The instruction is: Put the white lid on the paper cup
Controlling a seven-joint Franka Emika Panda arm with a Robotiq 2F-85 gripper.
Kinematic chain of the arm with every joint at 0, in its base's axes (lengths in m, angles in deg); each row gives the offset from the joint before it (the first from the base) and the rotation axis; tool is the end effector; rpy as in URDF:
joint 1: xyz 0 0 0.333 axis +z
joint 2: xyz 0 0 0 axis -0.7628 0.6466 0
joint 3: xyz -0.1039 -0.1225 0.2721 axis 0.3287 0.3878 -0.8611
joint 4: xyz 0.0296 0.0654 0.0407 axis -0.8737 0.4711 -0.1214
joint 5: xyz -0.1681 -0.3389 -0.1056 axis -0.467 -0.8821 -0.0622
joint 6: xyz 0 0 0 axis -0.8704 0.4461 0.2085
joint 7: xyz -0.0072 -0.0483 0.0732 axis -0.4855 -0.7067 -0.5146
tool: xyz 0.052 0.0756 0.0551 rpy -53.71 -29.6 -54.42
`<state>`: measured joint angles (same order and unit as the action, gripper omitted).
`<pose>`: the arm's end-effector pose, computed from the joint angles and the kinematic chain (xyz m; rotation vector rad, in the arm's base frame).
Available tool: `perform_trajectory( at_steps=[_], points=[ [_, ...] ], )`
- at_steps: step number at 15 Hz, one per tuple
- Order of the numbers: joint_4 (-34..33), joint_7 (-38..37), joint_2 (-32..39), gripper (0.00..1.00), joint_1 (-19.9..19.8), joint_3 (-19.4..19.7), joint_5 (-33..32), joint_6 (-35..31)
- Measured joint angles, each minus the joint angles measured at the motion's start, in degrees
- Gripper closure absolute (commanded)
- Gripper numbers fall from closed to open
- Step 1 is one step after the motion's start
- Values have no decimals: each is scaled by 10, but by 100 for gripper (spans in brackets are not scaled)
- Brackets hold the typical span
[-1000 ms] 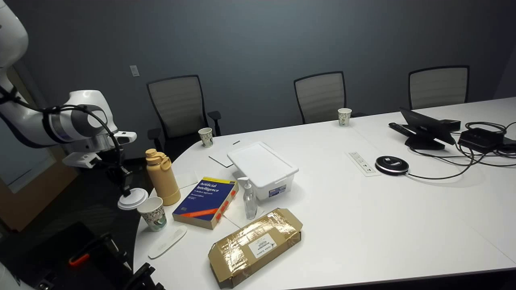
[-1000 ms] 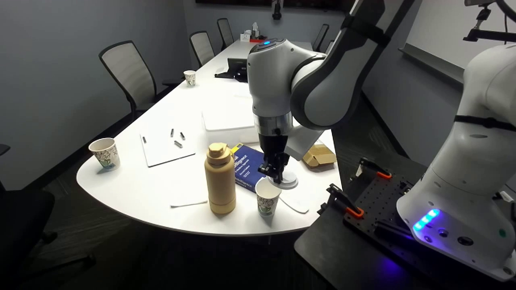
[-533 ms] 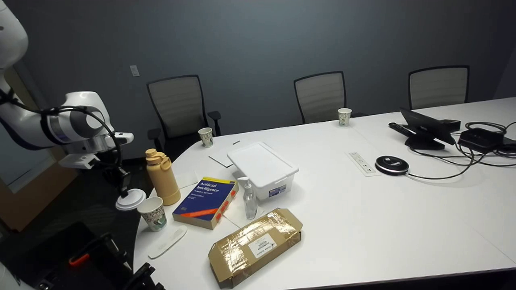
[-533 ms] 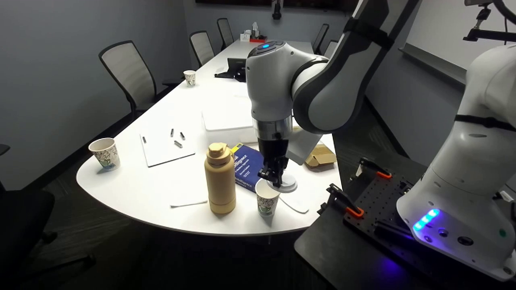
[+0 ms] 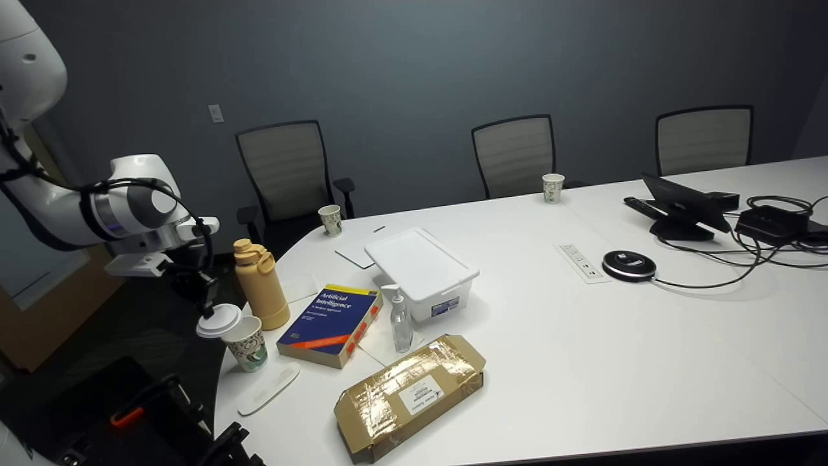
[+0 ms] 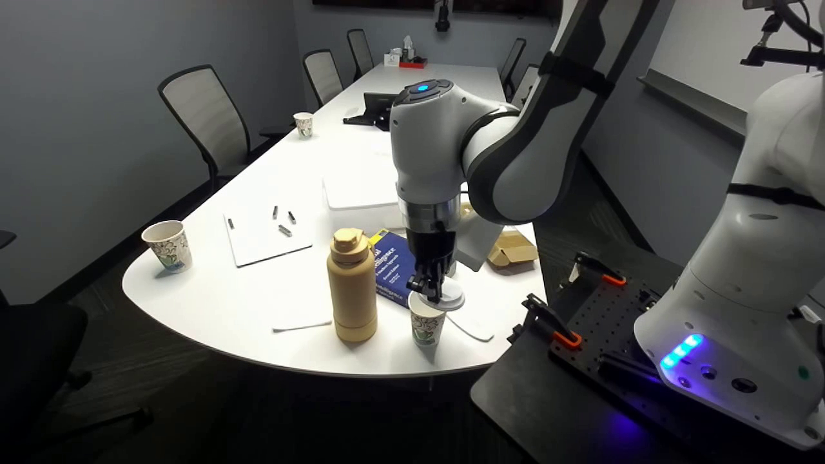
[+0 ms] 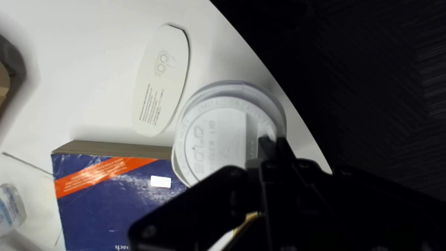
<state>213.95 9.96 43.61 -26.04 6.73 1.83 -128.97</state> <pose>0.3499 0.2258 0.1629 2.9956 0.4231 -0.0739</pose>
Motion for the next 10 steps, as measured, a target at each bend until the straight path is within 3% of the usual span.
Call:
perform_trajectory(
  at_steps=[10],
  points=[
    [-52, 3, 63, 99, 11, 26, -23, -11]
  ],
)
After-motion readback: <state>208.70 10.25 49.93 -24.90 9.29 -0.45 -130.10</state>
